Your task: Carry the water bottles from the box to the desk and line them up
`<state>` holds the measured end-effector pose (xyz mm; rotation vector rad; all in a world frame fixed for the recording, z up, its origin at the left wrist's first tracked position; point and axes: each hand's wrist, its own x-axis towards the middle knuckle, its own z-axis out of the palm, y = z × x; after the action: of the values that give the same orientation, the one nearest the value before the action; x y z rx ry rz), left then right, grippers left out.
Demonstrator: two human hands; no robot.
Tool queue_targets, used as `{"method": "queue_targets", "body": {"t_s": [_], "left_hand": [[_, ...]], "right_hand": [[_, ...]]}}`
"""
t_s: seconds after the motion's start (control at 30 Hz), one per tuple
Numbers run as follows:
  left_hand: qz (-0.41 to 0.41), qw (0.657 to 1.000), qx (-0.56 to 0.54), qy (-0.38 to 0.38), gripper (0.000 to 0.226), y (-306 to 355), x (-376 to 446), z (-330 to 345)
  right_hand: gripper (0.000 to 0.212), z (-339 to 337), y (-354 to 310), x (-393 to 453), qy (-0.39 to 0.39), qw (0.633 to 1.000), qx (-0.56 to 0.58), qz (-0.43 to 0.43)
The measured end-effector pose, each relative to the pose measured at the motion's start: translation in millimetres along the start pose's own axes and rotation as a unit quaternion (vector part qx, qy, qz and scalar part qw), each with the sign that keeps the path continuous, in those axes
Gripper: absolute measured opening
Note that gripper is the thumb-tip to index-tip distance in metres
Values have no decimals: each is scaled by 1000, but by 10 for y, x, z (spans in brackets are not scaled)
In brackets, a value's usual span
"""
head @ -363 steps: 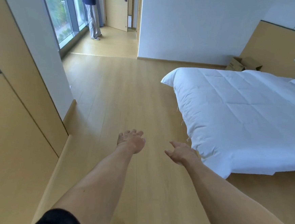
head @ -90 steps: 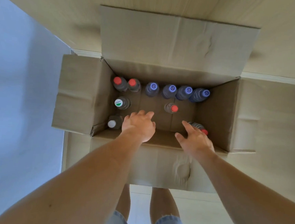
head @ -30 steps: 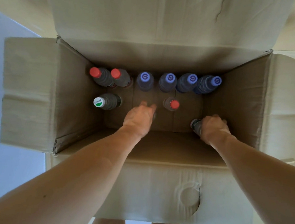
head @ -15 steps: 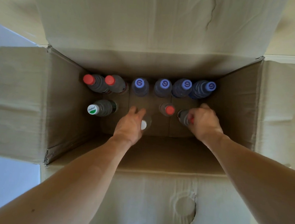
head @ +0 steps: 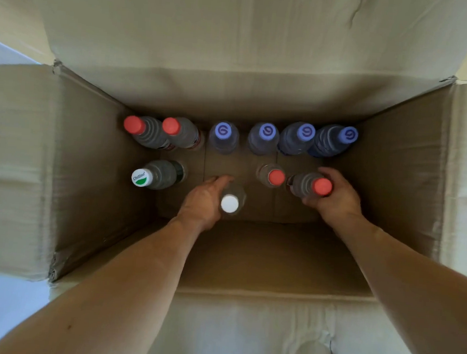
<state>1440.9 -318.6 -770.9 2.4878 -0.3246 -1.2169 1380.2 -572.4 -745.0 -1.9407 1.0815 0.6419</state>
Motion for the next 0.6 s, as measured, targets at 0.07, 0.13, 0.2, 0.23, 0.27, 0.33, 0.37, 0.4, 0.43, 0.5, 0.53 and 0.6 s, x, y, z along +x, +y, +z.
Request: {"method": "queue_targets", "body": {"t_s": [0.07, 0.13, 0.2, 0.23, 0.27, 0.33, 0.37, 0.4, 0.43, 0.5, 0.53, 0.6], "left_hand": [[19, 1000, -2, 2, 83, -2, 31, 2], [37, 999, 0, 7, 79, 19, 34, -22], [42, 999, -3, 22, 75, 60, 5, -68], [41, 999, -11, 30, 73, 87, -13, -103], [39, 998, -24, 34, 71, 117, -38, -149], [32, 996, -72, 29, 64, 192, -114, -266], [28, 994, -103, 24, 61, 238, -162, -338], [24, 991, -131, 19, 59, 294, -219, -418], [21, 988, -153, 14, 58, 348, -275, -500], [22, 981, -192, 2, 57, 458, -400, -687], [23, 976, -215, -7, 57, 519, -467, -792], [19, 964, -266, -24, 61, 643, -602, -1015]], "right_hand": [[77, 66, 58, 23, 6, 1000, 18, -2], [73, 108, 89, 32, 15, 999, 34, -19], [68, 92, 82, -5, 17, 998, 59, -23], [66, 58, 71, -38, 16, 997, 71, -22], [63, 9, 58, -82, 13, 996, 82, -24], [56, -124, 8, -194, 7, 995, 86, -44], [53, -206, -34, -255, 3, 995, 82, -59], [50, -297, -84, -314, -6, 994, 82, -69], [47, -390, -139, -368, -22, 993, 88, -76], [41, -594, -265, -494, -70, 988, 107, -81], [39, -700, -326, -560, -100, 985, 118, -79], [39, -910, -451, -687, -161, 975, 142, -59]]}}
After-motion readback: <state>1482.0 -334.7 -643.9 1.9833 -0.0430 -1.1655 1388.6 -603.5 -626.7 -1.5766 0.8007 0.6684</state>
